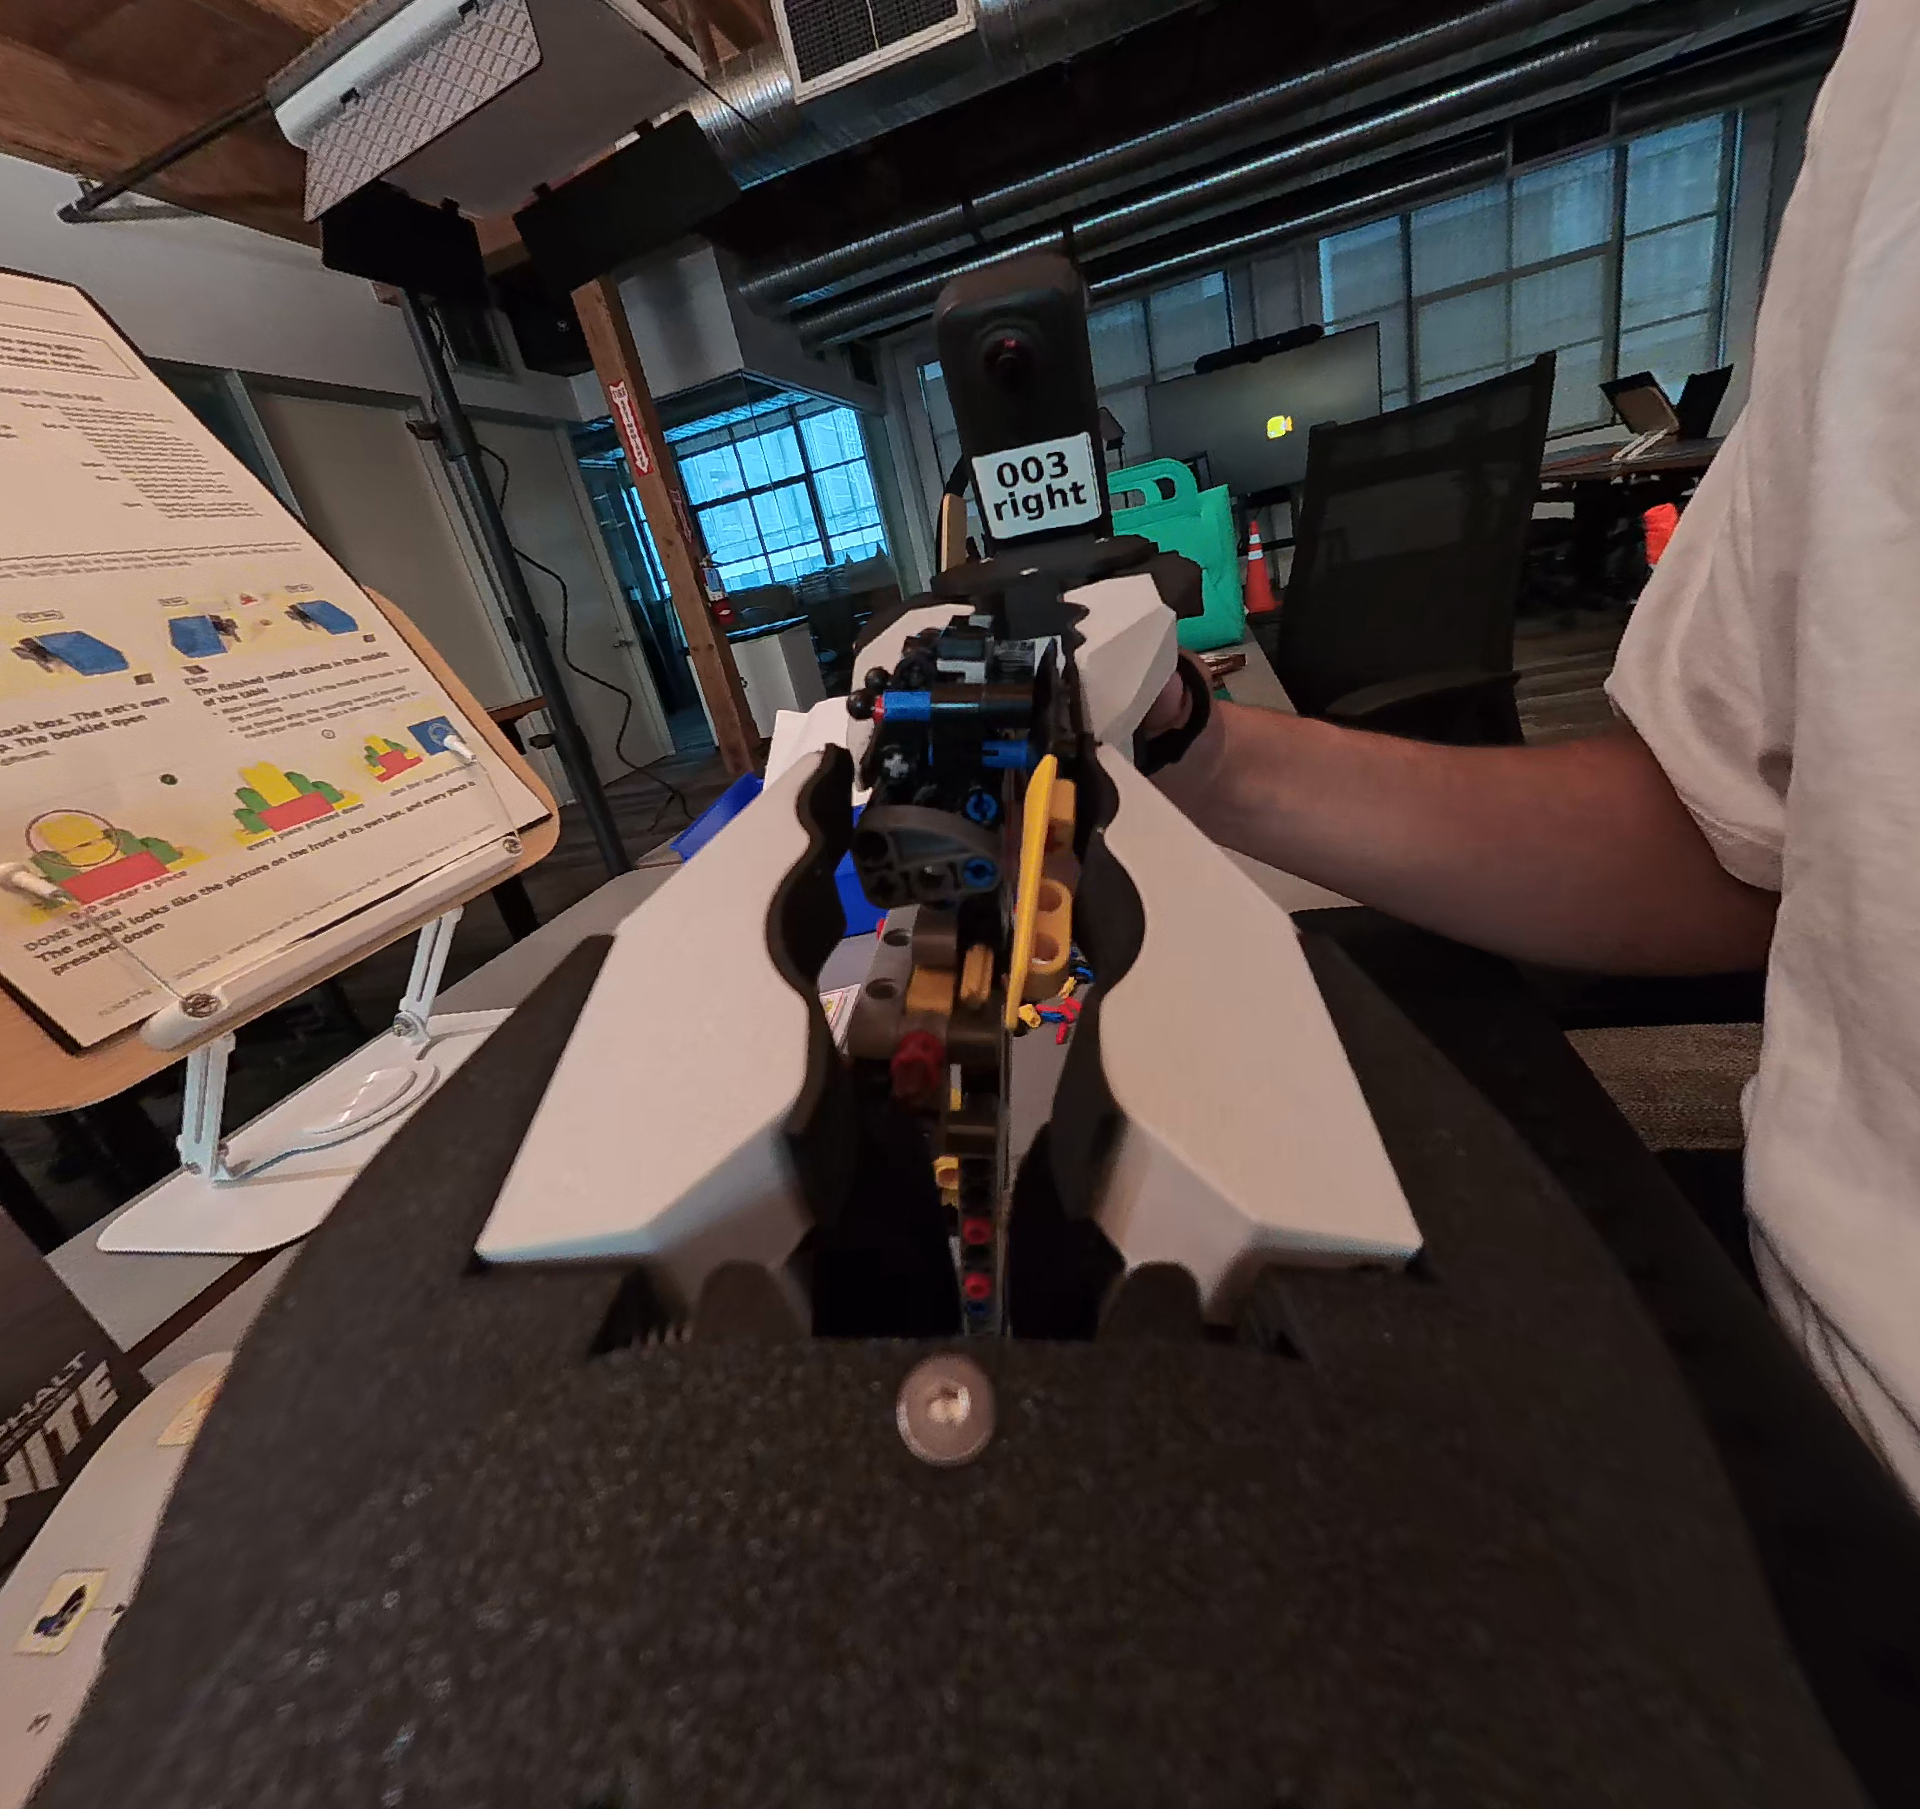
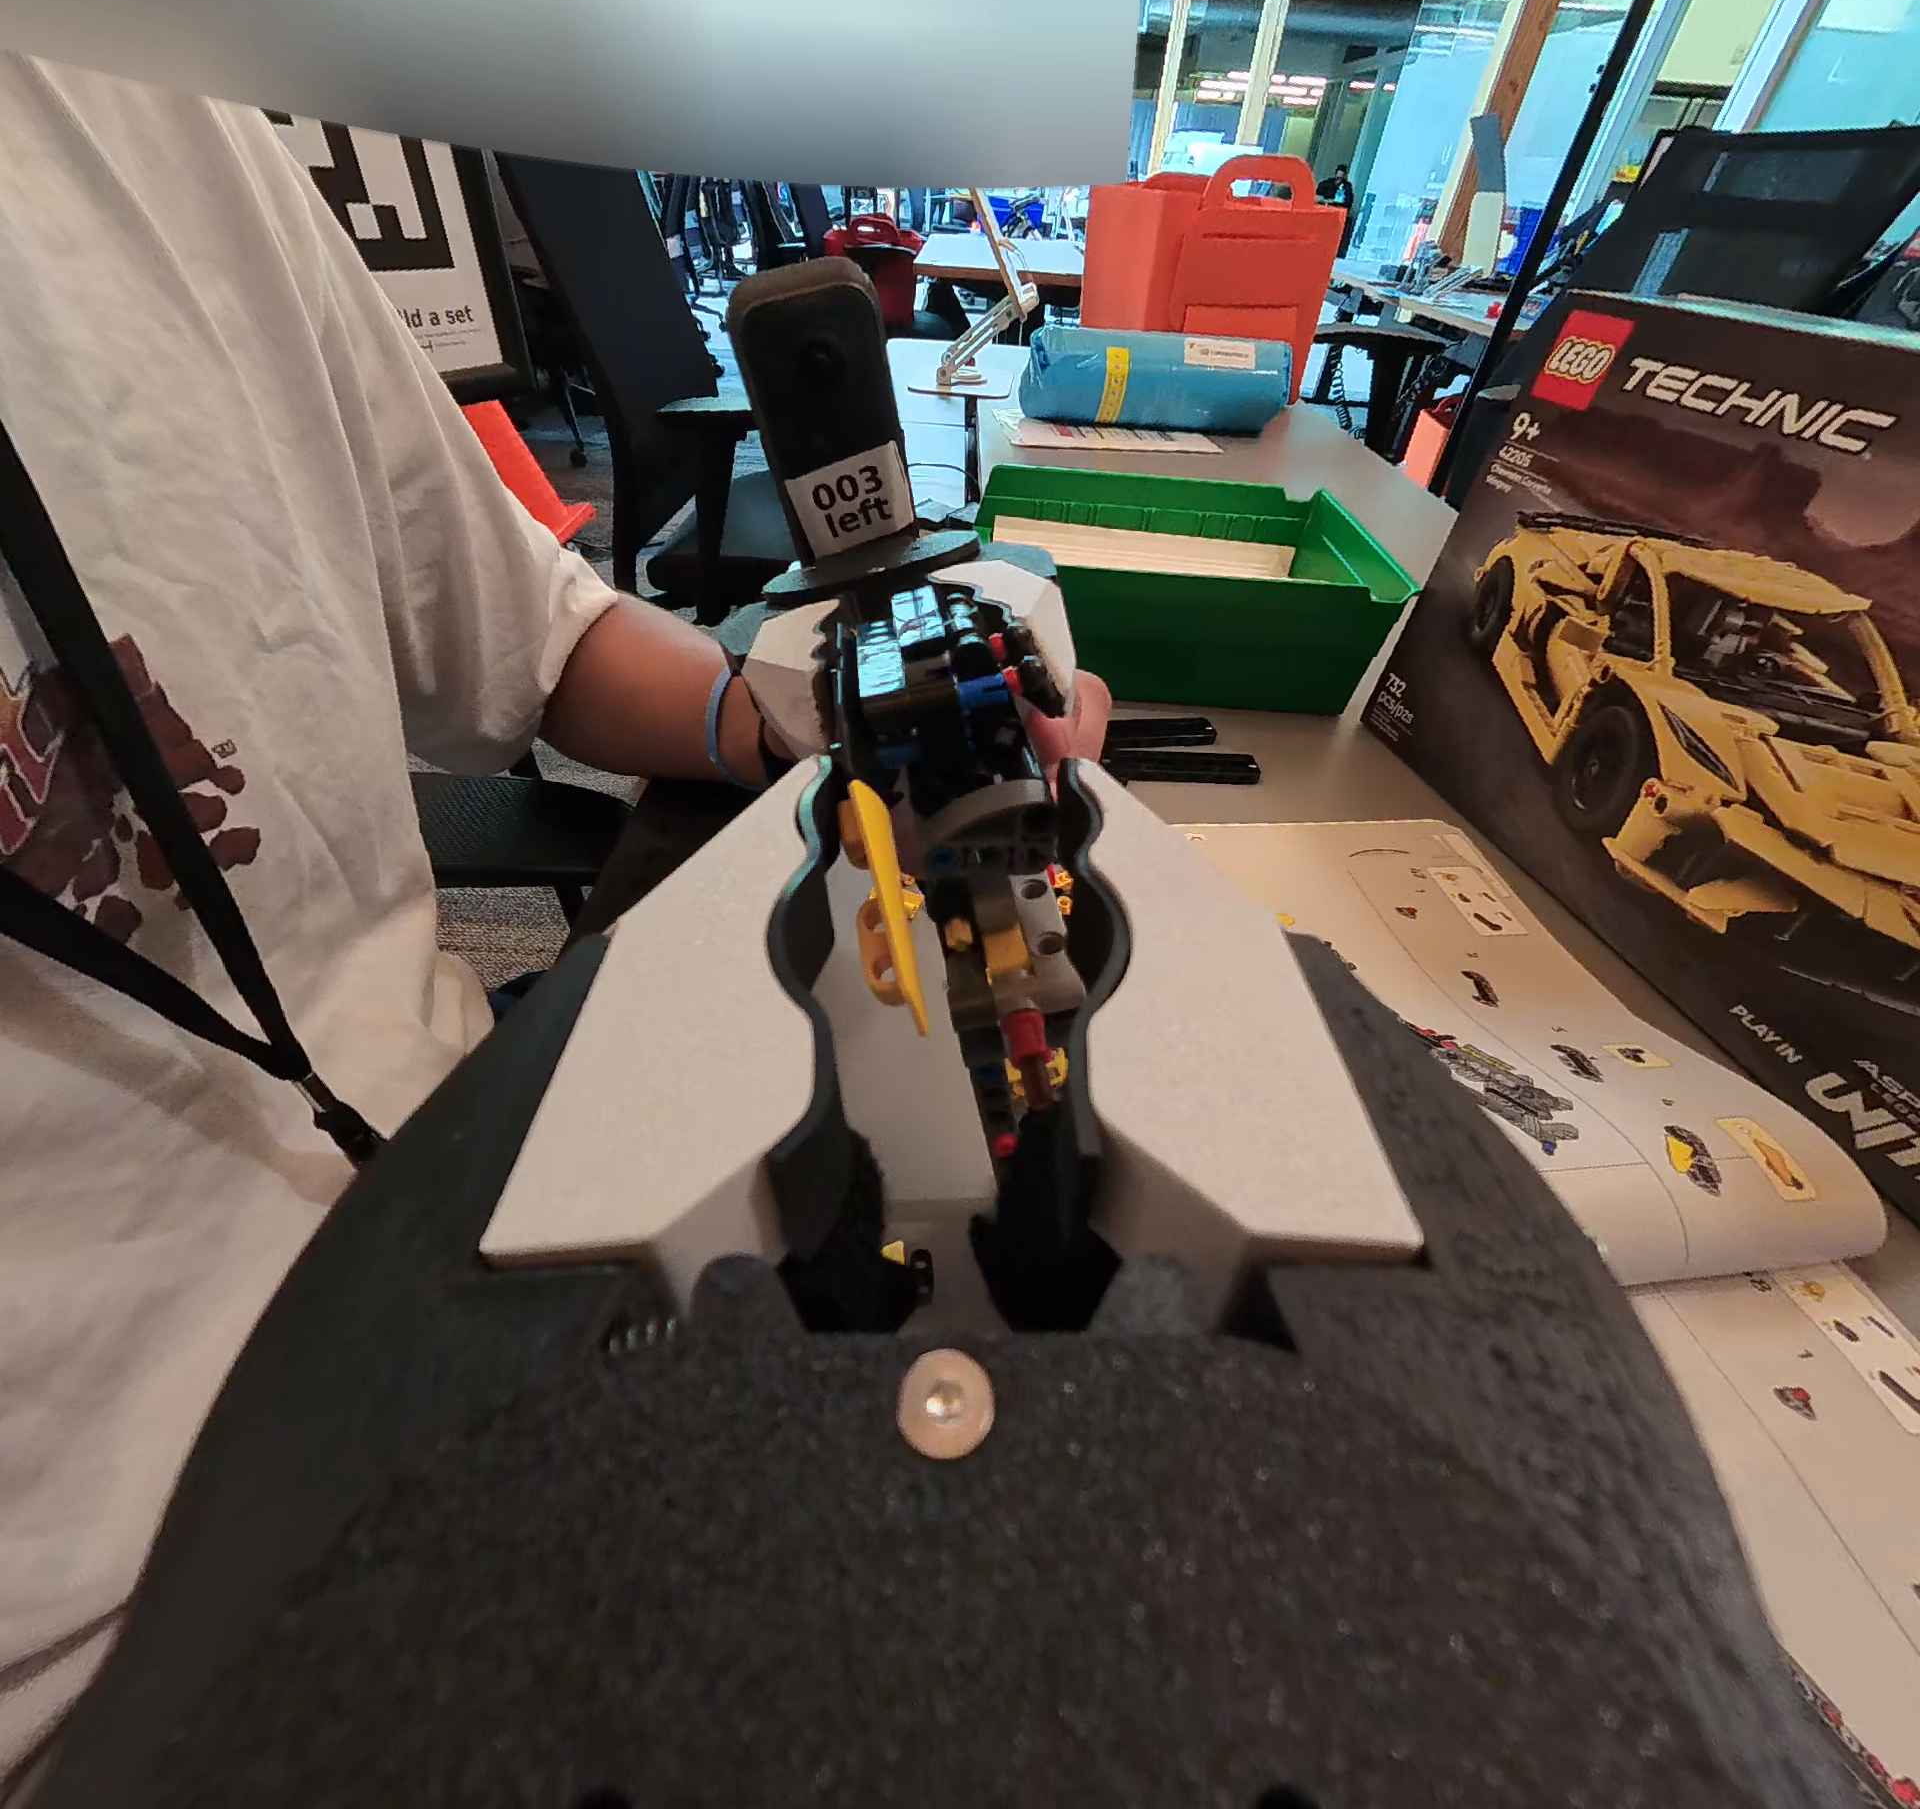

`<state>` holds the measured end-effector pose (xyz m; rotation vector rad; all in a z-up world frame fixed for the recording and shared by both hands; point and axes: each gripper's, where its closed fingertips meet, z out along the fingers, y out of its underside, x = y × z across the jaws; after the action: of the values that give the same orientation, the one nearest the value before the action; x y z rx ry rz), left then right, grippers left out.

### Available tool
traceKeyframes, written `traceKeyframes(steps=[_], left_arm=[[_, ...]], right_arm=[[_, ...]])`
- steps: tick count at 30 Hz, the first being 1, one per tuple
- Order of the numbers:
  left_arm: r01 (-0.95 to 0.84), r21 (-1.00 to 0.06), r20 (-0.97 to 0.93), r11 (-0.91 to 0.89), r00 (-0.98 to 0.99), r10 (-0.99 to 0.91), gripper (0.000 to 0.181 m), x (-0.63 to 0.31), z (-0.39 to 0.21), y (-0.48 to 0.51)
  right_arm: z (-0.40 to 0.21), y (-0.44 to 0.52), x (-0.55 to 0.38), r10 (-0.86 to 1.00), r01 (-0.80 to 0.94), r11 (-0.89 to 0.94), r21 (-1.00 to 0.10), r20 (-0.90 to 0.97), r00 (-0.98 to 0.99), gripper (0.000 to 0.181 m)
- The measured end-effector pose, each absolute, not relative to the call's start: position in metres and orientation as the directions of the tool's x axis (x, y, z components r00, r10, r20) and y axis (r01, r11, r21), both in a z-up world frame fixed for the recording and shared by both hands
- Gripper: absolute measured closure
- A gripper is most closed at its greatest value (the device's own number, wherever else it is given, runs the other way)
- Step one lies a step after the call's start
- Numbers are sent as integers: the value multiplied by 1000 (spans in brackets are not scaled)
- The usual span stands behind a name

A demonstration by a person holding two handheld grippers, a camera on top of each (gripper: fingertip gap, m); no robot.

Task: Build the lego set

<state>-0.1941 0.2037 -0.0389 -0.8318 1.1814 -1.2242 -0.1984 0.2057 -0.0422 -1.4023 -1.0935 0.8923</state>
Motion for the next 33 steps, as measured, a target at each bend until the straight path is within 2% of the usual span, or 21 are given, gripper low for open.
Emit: traceKeyframes(steps=[10,18,33], left_arm=[[248,-945,-234,212,-63,-970,142,-194,-39,201],[243,-916,-351,320,-95,-932,142,-194,-45,182],[236,-909,-369,343,-75,-927,142,-194,-46,183]], right_arm=[[-43,203,-198,957,154,21,-988,64,284,140],[-53,181,-199,974,275,16,-961,77,213,140],[-54,184,-196,954,356,23,-934,127,272,140]])
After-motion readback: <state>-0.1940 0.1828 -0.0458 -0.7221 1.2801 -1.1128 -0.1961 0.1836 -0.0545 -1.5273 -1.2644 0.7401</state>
